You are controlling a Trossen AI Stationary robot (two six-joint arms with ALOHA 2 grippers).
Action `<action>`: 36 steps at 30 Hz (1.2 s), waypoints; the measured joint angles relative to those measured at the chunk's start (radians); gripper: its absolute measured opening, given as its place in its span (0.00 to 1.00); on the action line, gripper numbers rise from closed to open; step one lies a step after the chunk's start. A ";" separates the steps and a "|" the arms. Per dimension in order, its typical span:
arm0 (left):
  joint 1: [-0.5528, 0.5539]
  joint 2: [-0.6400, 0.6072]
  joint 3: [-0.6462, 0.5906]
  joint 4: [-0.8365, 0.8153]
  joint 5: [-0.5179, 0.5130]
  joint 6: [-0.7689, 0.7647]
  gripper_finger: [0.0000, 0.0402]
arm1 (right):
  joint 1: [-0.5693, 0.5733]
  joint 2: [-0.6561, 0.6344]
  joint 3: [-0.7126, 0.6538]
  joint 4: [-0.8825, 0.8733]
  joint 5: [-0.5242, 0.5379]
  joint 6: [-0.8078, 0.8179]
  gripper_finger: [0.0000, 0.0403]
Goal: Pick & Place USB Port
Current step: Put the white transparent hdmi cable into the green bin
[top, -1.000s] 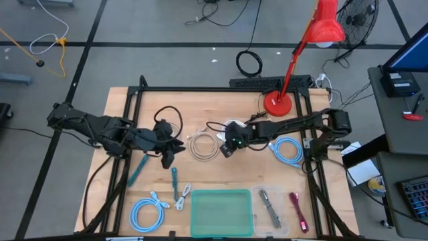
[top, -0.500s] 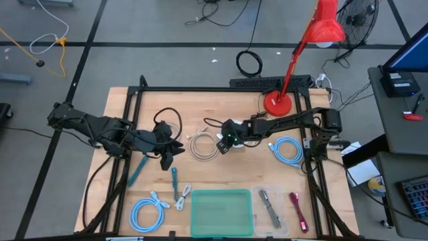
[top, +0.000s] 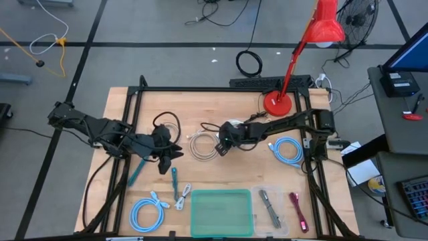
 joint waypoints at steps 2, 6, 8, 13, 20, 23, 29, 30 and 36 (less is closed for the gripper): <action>0.000 0.000 0.000 -0.001 0.001 -0.006 0.31 | 0.001 0.010 0.001 -0.005 -0.001 0.002 0.33; -0.001 0.000 0.000 -0.008 0.002 -0.021 0.31 | 0.001 0.021 -0.001 -0.014 -0.007 0.001 0.33; -0.005 0.000 0.000 -0.008 0.006 -0.021 0.31 | 0.001 0.022 -0.001 -0.023 -0.008 -0.008 0.31; -0.017 0.000 0.000 -0.008 0.008 -0.023 0.31 | 0.008 0.025 -0.002 -0.089 -0.022 -0.034 0.26; -0.026 0.000 0.000 -0.007 -0.016 -0.023 0.31 | 0.034 0.026 -0.003 -0.167 -0.029 -0.045 0.27; -0.026 0.000 0.000 -0.007 -0.018 -0.023 0.31 | 0.035 0.026 -0.004 -0.171 -0.029 -0.024 0.31; -0.026 0.000 0.000 -0.006 -0.018 -0.023 0.31 | 0.035 0.026 -0.041 -0.148 -0.025 -0.019 0.29; -0.026 0.000 0.000 -0.006 -0.018 -0.023 0.31 | 0.035 0.026 -0.061 -0.131 -0.024 -0.014 0.28; -0.033 0.000 0.000 -0.005 -0.018 -0.026 0.31 | 0.035 0.015 -0.189 -0.016 -0.040 0.074 0.22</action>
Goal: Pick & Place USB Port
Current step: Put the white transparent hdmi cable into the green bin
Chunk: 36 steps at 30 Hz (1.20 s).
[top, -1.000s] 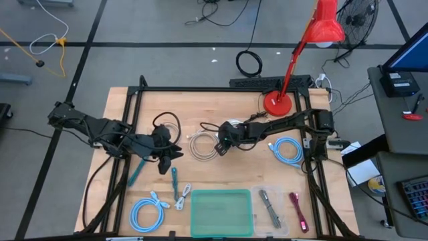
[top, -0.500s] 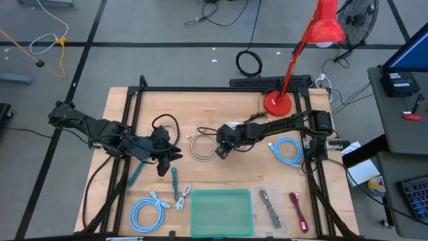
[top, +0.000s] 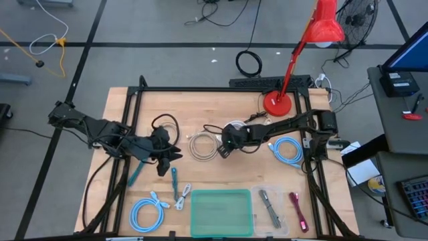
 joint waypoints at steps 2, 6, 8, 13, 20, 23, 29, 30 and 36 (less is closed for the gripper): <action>-0.006 0.000 0.000 0.000 0.000 -0.003 0.31 | 0.000 -0.002 -0.017 0.021 -0.007 0.034 0.20; -0.007 0.000 0.000 0.000 -0.001 -0.004 0.31 | 0.003 -0.002 -0.019 0.036 -0.026 0.053 0.10; -0.007 0.000 0.000 -0.001 -0.008 -0.006 0.31 | 0.003 -0.001 -0.012 0.034 -0.043 0.058 0.04; -0.007 0.000 0.000 -0.002 -0.022 -0.007 0.31 | 0.005 -0.002 0.010 0.013 -0.057 0.070 0.02; -0.007 0.000 0.000 -0.003 -0.033 -0.002 0.31 | 0.018 -0.142 0.027 -0.024 -0.076 0.049 0.00; -0.007 0.000 0.000 -0.004 -0.049 0.006 0.31 | 0.017 -0.212 0.025 -0.079 -0.066 0.039 0.00; -0.007 -0.001 0.000 -0.004 -0.077 0.020 0.31 | 0.021 -0.353 0.030 -0.139 -0.075 0.006 0.00; -0.007 -0.001 0.000 -0.005 -0.080 0.020 0.31 | 0.021 -0.368 0.029 -0.144 -0.092 0.000 0.00; 0.001 -0.001 0.000 -0.003 -0.085 0.036 0.31 | 0.019 -0.432 0.032 -0.134 -0.156 0.016 0.00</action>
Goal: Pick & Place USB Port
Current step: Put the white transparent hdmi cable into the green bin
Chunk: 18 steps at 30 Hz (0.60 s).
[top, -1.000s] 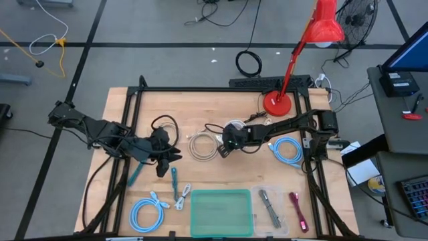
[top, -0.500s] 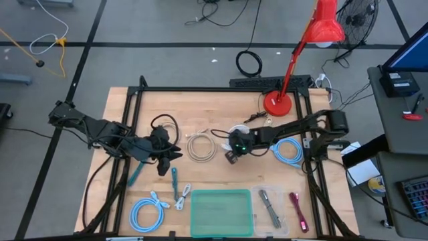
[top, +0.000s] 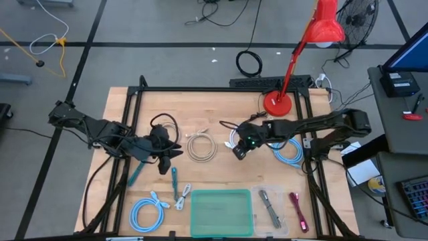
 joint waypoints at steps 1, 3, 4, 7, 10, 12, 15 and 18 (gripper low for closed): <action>0.001 0.000 0.000 0.000 0.000 0.000 0.31 | 0.002 0.001 -0.001 0.002 -0.025 -0.004 0.00; 0.002 0.000 0.000 0.000 -0.001 0.003 0.31 | 0.005 0.000 -0.001 0.042 -0.074 -0.004 0.01; 0.002 0.000 0.000 0.000 -0.001 0.004 0.31 | 0.009 -0.001 0.000 0.069 -0.092 -0.002 0.02; 0.002 0.000 0.000 -0.001 -0.001 0.004 0.31 | 0.022 0.007 0.000 0.118 -0.092 -0.011 0.09; 0.002 0.000 0.000 -0.003 -0.001 0.004 0.31 | 0.021 0.010 0.000 0.128 -0.097 -0.026 0.19; 0.002 0.000 0.000 -0.007 -0.001 0.004 0.31 | 0.019 0.021 0.002 0.159 -0.098 -0.025 0.28; 0.002 0.000 0.000 -0.008 -0.001 0.003 0.31 | 0.020 0.027 -0.007 0.220 -0.100 0.028 0.40; 0.002 0.000 0.000 -0.009 0.001 0.003 0.31 | 0.033 0.023 -0.028 0.404 -0.141 0.147 0.49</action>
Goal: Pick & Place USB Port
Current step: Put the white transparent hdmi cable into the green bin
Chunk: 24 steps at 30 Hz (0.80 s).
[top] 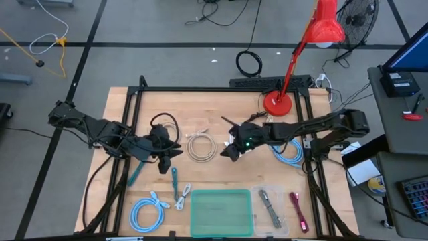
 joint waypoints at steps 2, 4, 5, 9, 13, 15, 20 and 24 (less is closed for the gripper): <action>-0.001 0.000 0.000 0.000 0.003 -0.002 0.31 | 0.006 0.001 -0.026 0.110 -0.007 0.068 0.53; -0.004 0.000 0.000 -0.006 0.004 -0.009 0.31 | -0.004 0.006 -0.041 0.246 -0.013 0.131 0.56; -0.009 0.000 0.000 -0.006 0.004 -0.011 0.31 | -0.009 0.005 -0.041 0.308 -0.015 0.124 0.57; -0.030 0.000 0.000 -0.007 -0.004 -0.019 0.31 | -0.039 -0.011 -0.011 0.251 -0.037 0.019 0.56; -0.043 0.000 0.000 -0.016 -0.021 -0.024 0.31 | -0.050 0.001 0.101 -0.266 0.057 -0.210 0.52; -0.043 0.000 0.000 -0.024 -0.024 -0.026 0.31 | -0.050 0.032 0.186 -0.452 0.131 -0.307 0.51; -0.040 0.000 0.000 -0.030 -0.026 -0.023 0.31 | -0.033 0.107 0.309 -0.657 0.182 -0.405 0.50; -0.039 0.000 0.000 -0.030 -0.027 -0.027 0.31 | -0.008 0.193 0.329 -0.759 0.207 -0.444 0.50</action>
